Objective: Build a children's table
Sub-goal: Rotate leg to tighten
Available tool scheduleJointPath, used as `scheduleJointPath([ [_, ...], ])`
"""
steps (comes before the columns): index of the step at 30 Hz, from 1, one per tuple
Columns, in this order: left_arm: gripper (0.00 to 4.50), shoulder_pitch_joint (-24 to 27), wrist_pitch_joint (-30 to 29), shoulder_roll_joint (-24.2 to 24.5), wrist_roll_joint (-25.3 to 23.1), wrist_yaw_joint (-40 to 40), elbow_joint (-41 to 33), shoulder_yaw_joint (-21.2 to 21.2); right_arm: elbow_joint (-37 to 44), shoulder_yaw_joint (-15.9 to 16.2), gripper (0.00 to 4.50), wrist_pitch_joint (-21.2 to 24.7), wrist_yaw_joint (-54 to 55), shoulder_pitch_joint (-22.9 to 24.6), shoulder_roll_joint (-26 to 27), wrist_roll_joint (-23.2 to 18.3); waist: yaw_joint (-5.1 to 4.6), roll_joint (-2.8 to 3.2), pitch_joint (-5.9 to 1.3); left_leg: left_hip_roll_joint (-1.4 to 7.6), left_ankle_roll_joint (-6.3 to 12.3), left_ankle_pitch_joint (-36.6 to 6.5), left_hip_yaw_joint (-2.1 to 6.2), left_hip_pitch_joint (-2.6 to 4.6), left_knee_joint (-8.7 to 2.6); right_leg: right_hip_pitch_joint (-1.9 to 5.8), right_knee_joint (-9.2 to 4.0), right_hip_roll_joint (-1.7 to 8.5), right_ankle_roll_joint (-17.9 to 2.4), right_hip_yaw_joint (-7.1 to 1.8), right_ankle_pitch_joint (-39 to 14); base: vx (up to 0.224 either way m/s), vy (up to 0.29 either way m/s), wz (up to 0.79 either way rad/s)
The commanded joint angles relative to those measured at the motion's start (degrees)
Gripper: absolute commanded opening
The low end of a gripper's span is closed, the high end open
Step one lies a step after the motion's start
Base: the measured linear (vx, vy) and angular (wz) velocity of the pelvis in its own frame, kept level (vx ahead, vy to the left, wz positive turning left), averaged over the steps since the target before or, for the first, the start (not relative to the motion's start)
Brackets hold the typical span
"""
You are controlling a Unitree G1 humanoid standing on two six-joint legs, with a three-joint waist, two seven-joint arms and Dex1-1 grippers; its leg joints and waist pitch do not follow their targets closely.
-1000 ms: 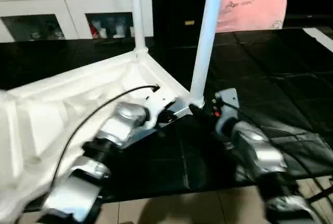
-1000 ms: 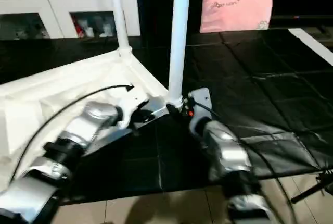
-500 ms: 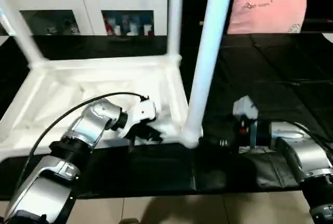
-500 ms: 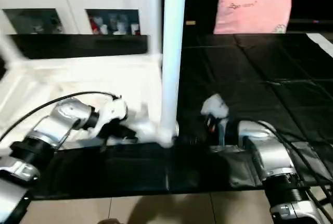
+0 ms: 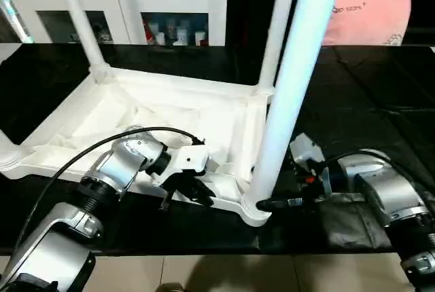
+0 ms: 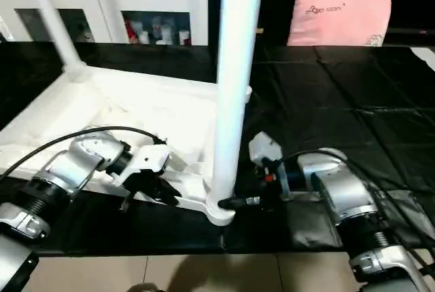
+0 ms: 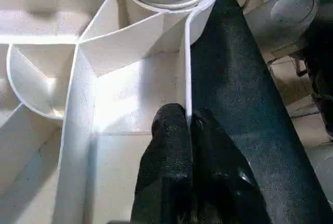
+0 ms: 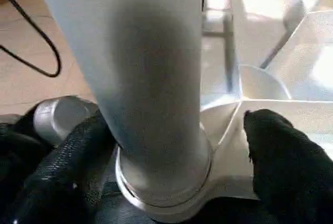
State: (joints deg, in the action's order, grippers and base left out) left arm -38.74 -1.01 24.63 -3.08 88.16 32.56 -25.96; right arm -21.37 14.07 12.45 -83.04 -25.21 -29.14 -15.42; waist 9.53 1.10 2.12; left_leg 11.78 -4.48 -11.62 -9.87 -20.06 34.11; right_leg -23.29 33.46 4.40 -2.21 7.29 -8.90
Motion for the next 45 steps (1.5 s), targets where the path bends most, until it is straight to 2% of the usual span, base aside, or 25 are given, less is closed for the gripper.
scheduleJointPath([
  [1, 0.0, -0.7, 1.3, -1.0, 1.0, 3.0, -2.9, -1.4, 0.1, 0.4, 3.72, 0.6, -1.1, -1.5, 0.3, -0.9, -0.37, -0.55, -3.71, 1.94, 4.05, -6.9, 0.2, -0.03, -3.64, 3.63, -3.63, 4.6, -8.0, -3.47, -16.9, 0.0, 0.0, 0.0],
  [2, 0.0, -0.7, 1.3, -1.0, 1.0, 3.0, -2.9, -1.5, 0.0, 0.6, 3.69, 0.7, -1.5, -1.5, 0.4, -0.9, -0.37, -0.53, -3.7, 1.95, 4.09, -6.9, 0.23, -0.08, -3.65, 3.63, -3.65, 4.55, -7.7, -3.44, -17.2, 0.0, 0.0, 0.0],
  [4, 0.0, -0.7, 1.5, -1.1, 0.9, 3.1, -2.8, -1.6, -0.2, 1.0, 3.33, 1.0, -2.0, -1.6, 0.4, -0.9, -0.33, -0.45, -3.74, 2.02, 4.09, -6.8, 0.25, 0.08, -3.66, 3.53, -3.72, 4.54, -7.6, -3.45, -17.3, 0.0, 0.0, 0.0],
  [6, 0.0, -0.8, 1.6, -1.1, 0.8, 3.1, -2.6, -1.6, -0.2, 1.1, 3.29, 1.2, -2.4, -1.5, 0.4, -1.0, -0.31, -0.52, -3.79, 2.0, 4.13, -6.6, 0.24, 0.05, -3.63, 3.54, -3.57, 4.48, -7.8, -3.46, -16.6, 0.0, 0.0, 0.0],
  [8, 0.0, -0.8, 1.7, -1.1, 0.8, 3.1, -2.5, -1.7, -0.2, 1.2, 2.99, 1.3, -2.6, -1.5, 0.4, -1.0, -0.27, -0.49, -3.82, 2.03, 4.14, -6.4, 0.26, 0.02, -3.62, 3.56, -3.51, 4.52, -7.9, -3.47, -16.2, 0.0, 0.0, 0.0],
  [14, 0.0, -0.7, 1.8, -1.1, 0.6, 2.6, -2.2, -1.7, -0.5, 0.9, 2.47, 1.7, -3.5, -1.6, 0.6, -1.0, -0.31, -0.51, -3.79, 1.95, 4.05, -6.6, 0.24, 0.02, -3.61, 3.56, -3.64, 4.49, -7.5, -3.43, -17.1, 0.0, 0.0, 0.0],
  [20, 0.0, -0.3, -0.3, -1.6, 0.9, 0.4, -1.9, -0.6, 1.2, 0.5, 2.26, 3.1, -2.6, -0.5, 1.1, -2.1, -0.39, -0.48, -3.7, 1.87, 3.72, -7.0, 0.2, 0.08, -3.67, 3.57, -3.89, 4.44, -6.7, -3.41, -18.9, 0.0, 0.0, 0.0],
  [21, 0.0, -0.5, -2.8, -2.5, 1.1, -2.8, -1.1, 0.9, 1.4, -1.0, 2.18, 3.4, 1.5, 0.2, 2.6, -2.1, -0.46, -0.38, -3.61, 1.92, 3.56, -7.3, 0.22, 0.13, -3.72, 3.48, -3.98, 4.43, -6.6, -3.4, -19.4, 0.0, 0.0, 0.0],
  [25, 0.0, -0.6, -6.2, -4.1, 1.1, -8.5, -0.6, 3.0, 1.2, -2.2, 2.1, 3.0, 9.1, 1.5, 5.0, 0.0, -0.82, -0.55, -3.61, 1.58, 2.66, -7.5, 0.27, 0.06, -3.73, 3.6, -4.28, 4.46, -5.3, -3.19, -21.9, 0.0, 0.0, 0.0],
  [27, 0.0, -0.4, -8.2, -5.1, 1.1, -11.5, -0.6, 4.0, 1.5, -2.4, 2.08, 3.2, 13.1, 2.4, 6.4, 1.3, -1.49, -0.52, -3.56, 1.48, 2.24, -7.2, 0.37, -0.04, -3.81, 3.61, -4.45, 4.44, -4.9, -3.11, -22.2, 0.0, 0.0, 0.0],
  [28, 0.0, -0.2, -11.0, -6.7, 1.1, -15.3, -0.7, 5.2, 1.7, -2.9, 2.07, 3.7, 18.4, 3.1, 8.6, 2.4, -1.59, -0.53, -3.58, 1.41, 2.29, -7.2, 0.38, -0.04, -3.78, 3.65, -4.49, 4.44, -4.8, -3.07, -22.3, 0.0, 0.0, 0.0],
  [32, 0.0, -0.5, -16.9, -10.6, 0.8, -23.8, -0.7, 7.4, 0.9, -4.3, 2.03, 6.1, 29.3, 3.3, 13.8, 4.4, -3.38, -0.6, -3.57, 1.05, 2.15, -6.4, 0.4, -0.38, -3.71, 3.86, -4.43, 4.3, -5.2, -2.97, -21.2, 0.0, 0.0, 0.0],
  [35, 0.0, -1.3, -19.0, -13.8, 0.8, -29.8, 0.4, 9.1, -0.5, -5.2, 1.99, 7.4, 36.3, 2.5, 17.4, 5.6, -4.09, -0.48, -3.57, 0.97, 2.63, -6.3, 0.38, -0.26, -3.67, 3.75, -4.65, 4.24, -5.6, -2.9, -21.3, 0.0, 0.0, 0.0],
  [36, 0.0, -2.6, -20.8, -17.5, 1.1, -36.7, 2.1, 11.5, -2.3, -5.7, 1.99, 8.0, 43.5, 1.4, 21.1, 7.6, -4.23, -0.49, -3.49, 0.87, 2.81, -6.8, 0.33, -0.22, -3.62, 3.69, -4.86, 4.25, -5.4, -2.84, -22.2, 0.0, 0.0, 0.0],
  [37, 0.0, -2.6, -20.8, -17.5, 1.1, -36.7, 2.1, 11.5, -2.3, -5.7, 1.99, 8.0, 43.5, 1.4, 21.1, 7.6, -4.47, -0.44, -3.34, 0.82, 2.72, -6.7, 0.17, -0.3, -3.58, 3.48, -5.01, 4.07, -5.3, -2.89, -22.5, 0.0, 0.0, 0.0],
  [39, 0.0, -4.1, -20.6, -20.8, 0.4, -44.8, 4.5, 13.4, -5.1, -6.4, 1.98, 8.2, 52.1, -0.4, 25.0, 10.0, -4.58, -0.35, -3.27, 0.7, 2.32, -7.8, 0.31, 0.0, -3.68, 3.38, -5.42, 4.12, -4.6, -2.69, -24.8, 0.0, 0.0, 0.0],
  [40, 0.0, -4.3, -20.4, -21.4, 0.2, -46.4, 4.9, 13.7, -5.7, -6.5, 1.98, 8.1, 54.1, -0.8, 25.8, 10.6, -4.67, -0.32, -3.29, 0.72, 2.11, -8.1, 0.29, 0.11, -3.67, 3.26, -5.49, 4.14, -4.4, -2.73, -25.2, 0.0, 0.0, 0.0],
  [41, 0.0, -4.5, -20.3, -22.1, 0.2, -48.0, 5.3, 14.2, -6.3, -6.5, 1.97, 8.1, 55.4, -1.2, 26.4, 11.2, -4.6, -0.42, -3.36, 0.65, 2.16, -8.5, 0.38, 0.16, -3.74, 3.46, -5.57, 4.17, -4.0, -2.65, -25.7, 0.0, 0.0, 0.0],
  [43, 0.0, -4.8, -20.5, -23.2, -0.2, -50.2, 5.5, 14.8, -7.5, -6.3, 1.97, 8.1, 58.0, -2.4, 27.7, 12.6, -4.44, -0.24, -3.46, 0.8, 2.72, -8.0, 0.37, 0.15, -3.76, 3.43, -5.46, 4.21, -3.9, -2.84, -24.1, 0.0, 0.0, 0.0],
  [45, 0.0, -4.7, -20.9, -24.0, -0.5, -51.4, 5.1, 15.0, -7.7, -6.7, 1.97, 8.4, 58.6, -3.2, 28.6, 12.4, -4.49, -0.25, -3.54, 0.94, 3.06, -7.6, 0.41, 0.05, -3.8, 3.5, -5.11, 4.2, -4.7, -2.97, -21.6, 0.0, 0.0, 0.0],
])
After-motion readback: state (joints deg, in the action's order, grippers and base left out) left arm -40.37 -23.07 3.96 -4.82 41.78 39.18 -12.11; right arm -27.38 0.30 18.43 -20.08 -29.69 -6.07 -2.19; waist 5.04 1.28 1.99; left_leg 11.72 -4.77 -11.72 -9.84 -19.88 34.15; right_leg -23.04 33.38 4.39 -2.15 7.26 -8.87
